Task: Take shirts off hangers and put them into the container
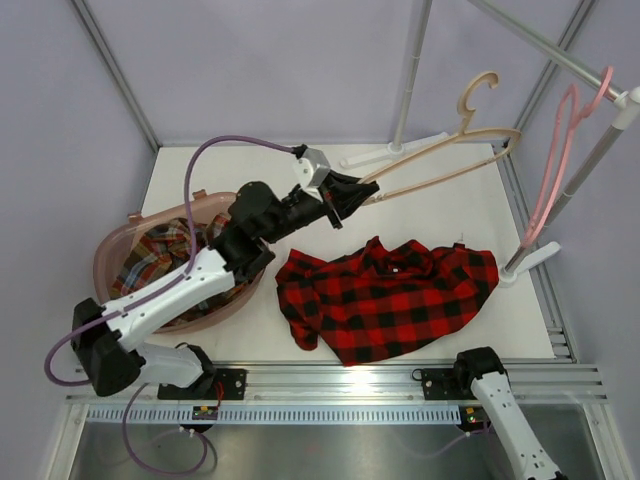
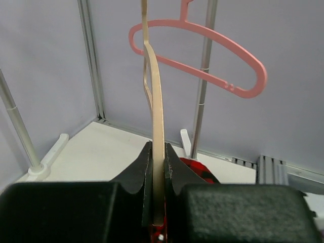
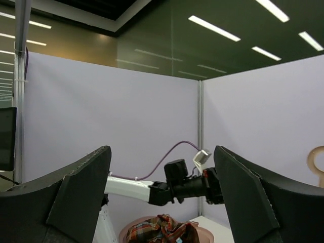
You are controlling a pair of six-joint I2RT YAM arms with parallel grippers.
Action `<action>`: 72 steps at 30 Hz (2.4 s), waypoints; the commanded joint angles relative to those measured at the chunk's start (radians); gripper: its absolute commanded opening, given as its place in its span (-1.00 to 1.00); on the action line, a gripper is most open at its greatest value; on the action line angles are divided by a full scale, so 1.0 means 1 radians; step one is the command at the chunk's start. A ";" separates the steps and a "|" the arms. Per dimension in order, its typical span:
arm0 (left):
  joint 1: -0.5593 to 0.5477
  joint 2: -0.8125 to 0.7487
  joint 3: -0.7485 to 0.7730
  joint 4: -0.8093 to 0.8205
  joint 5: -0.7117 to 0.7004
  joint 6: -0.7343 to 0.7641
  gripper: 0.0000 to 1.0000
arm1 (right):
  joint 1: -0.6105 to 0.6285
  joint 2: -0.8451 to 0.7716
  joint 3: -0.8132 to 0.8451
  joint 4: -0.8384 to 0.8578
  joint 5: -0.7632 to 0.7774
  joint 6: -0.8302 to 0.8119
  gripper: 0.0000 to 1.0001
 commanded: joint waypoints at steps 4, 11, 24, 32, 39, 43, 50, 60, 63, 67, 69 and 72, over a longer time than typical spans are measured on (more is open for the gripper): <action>-0.015 0.246 0.246 0.237 -0.018 0.073 -1.00 | -0.103 -0.006 -0.020 -0.185 -0.117 0.018 0.90; -0.015 0.441 0.486 0.266 0.010 0.079 -1.00 | -0.214 -0.093 -0.118 -0.384 -0.231 0.004 0.93; -0.015 0.737 0.846 0.182 0.053 0.050 -1.00 | -0.286 -0.140 -0.117 -0.545 -0.281 -0.014 0.93; -0.013 0.780 0.865 0.178 0.062 0.033 -1.00 | -0.292 -0.146 -0.109 -0.562 -0.267 -0.030 0.94; -0.013 0.773 0.820 0.176 0.058 0.033 -1.00 | -0.292 -0.149 -0.118 -0.561 -0.263 -0.047 0.95; -0.013 0.763 0.788 0.187 0.061 0.030 -1.00 | -0.292 -0.155 -0.119 -0.567 -0.260 -0.053 0.95; -0.013 0.727 0.684 0.225 0.058 0.024 -1.00 | -0.290 -0.152 -0.117 -0.559 -0.264 -0.060 0.95; -0.015 0.705 0.636 0.213 0.023 0.024 -0.67 | -0.292 -0.146 -0.114 -0.547 -0.272 -0.045 0.96; -0.013 0.639 0.544 0.219 -0.030 0.048 -0.20 | -0.292 -0.141 -0.115 -0.552 -0.266 -0.033 0.97; -0.013 0.505 0.411 0.176 -0.108 0.099 0.28 | -0.292 -0.136 -0.160 -0.573 -0.241 -0.008 0.99; -0.013 0.448 0.327 0.129 -0.157 0.131 0.79 | -0.292 -0.150 -0.227 -0.553 -0.255 0.007 0.99; -0.007 0.296 0.185 0.073 -0.259 0.174 0.91 | -0.294 -0.176 -0.299 -0.538 -0.251 0.021 0.99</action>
